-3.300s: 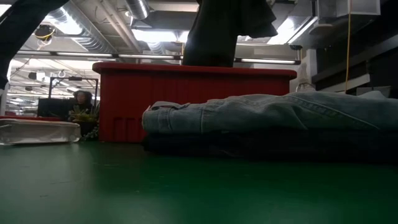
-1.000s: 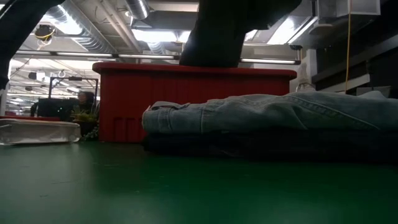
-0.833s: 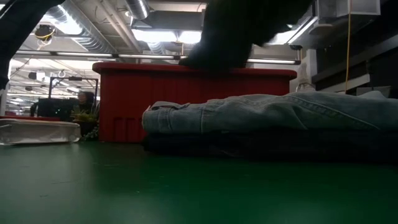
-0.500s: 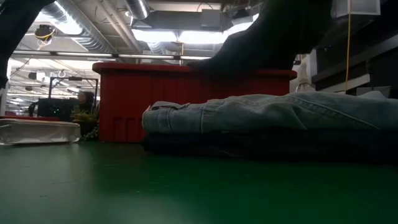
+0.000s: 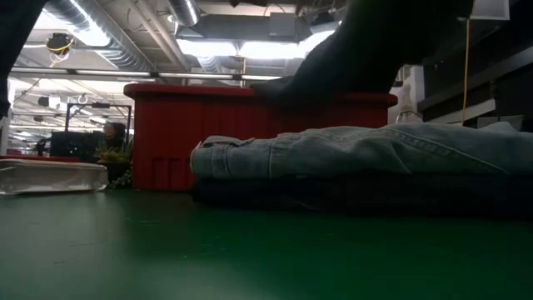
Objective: Fold laundry
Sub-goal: Fold the green shirt
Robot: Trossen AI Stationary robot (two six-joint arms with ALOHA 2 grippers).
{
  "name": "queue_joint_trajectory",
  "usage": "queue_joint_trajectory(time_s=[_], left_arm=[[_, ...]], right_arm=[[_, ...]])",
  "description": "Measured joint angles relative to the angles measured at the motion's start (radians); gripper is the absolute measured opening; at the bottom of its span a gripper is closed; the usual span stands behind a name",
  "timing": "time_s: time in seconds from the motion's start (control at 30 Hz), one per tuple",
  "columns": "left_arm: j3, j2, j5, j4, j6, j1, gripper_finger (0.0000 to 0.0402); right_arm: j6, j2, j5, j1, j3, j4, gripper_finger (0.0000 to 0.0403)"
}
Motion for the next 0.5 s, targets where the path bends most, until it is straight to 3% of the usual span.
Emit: queue_joint_trajectory(time_s=[0.13,0.23,0.5], left_arm=[[0.0,0.001,-0.014,-0.071,-0.009,-0.018,0.0187],[-0.001,0.003,-0.017,-0.094,-0.012,-0.037,0.0184],[-0.001,0.003,-0.016,-0.111,-0.012,-0.099,0.0169]], right_arm=[[0.096,0.017,-0.122,0.0,-0.009,-0.001,0.0002],[0.163,0.035,-0.153,0.022,-0.024,-0.019,0.0002],[0.281,0.092,-0.072,0.278,-0.135,-0.019,0.0002]])
